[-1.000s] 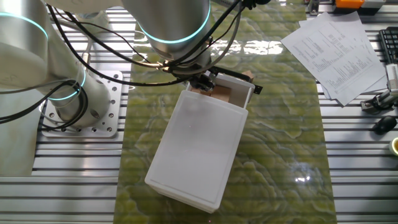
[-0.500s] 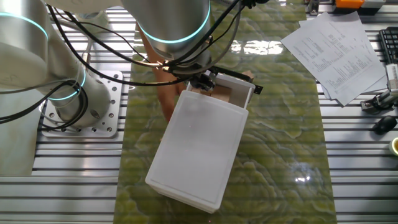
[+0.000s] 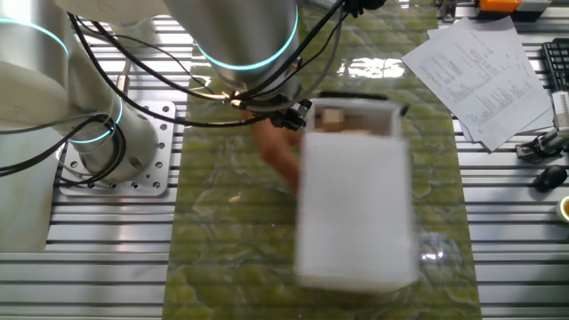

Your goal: Take something out of a drawer

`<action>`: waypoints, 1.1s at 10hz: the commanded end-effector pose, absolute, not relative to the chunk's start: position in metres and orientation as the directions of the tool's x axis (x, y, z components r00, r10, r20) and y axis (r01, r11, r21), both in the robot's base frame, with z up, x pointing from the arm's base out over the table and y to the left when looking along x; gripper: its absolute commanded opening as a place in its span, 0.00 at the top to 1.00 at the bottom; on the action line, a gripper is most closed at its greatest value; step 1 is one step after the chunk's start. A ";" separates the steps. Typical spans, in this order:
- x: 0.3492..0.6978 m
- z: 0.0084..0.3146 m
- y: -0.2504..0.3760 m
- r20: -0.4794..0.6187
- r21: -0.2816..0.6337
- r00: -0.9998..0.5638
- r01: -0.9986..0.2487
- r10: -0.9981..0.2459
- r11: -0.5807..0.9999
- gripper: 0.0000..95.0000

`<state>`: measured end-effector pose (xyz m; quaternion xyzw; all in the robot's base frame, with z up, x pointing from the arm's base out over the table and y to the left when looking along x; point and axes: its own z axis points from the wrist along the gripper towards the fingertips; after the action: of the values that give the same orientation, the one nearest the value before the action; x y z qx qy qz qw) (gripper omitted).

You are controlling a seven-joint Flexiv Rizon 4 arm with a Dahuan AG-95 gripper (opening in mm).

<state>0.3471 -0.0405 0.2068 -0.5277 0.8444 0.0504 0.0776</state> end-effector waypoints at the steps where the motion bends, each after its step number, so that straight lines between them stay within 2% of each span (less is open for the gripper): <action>1: 0.347 0.208 -0.044 -0.178 0.008 -0.418 -0.906 -0.891 0.423 0.60; 5: 0.346 0.211 -0.051 -0.135 0.030 -0.378 -0.926 -0.916 0.377 0.60; 9: 0.346 0.214 -0.056 -0.034 0.120 -0.319 -0.942 -0.947 0.313 0.60; 11: 0.344 0.218 -0.065 0.024 0.116 -0.290 -0.950 -0.957 0.290 0.60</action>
<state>0.3480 -0.0624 0.2166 -0.5899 0.8050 0.0508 -0.0374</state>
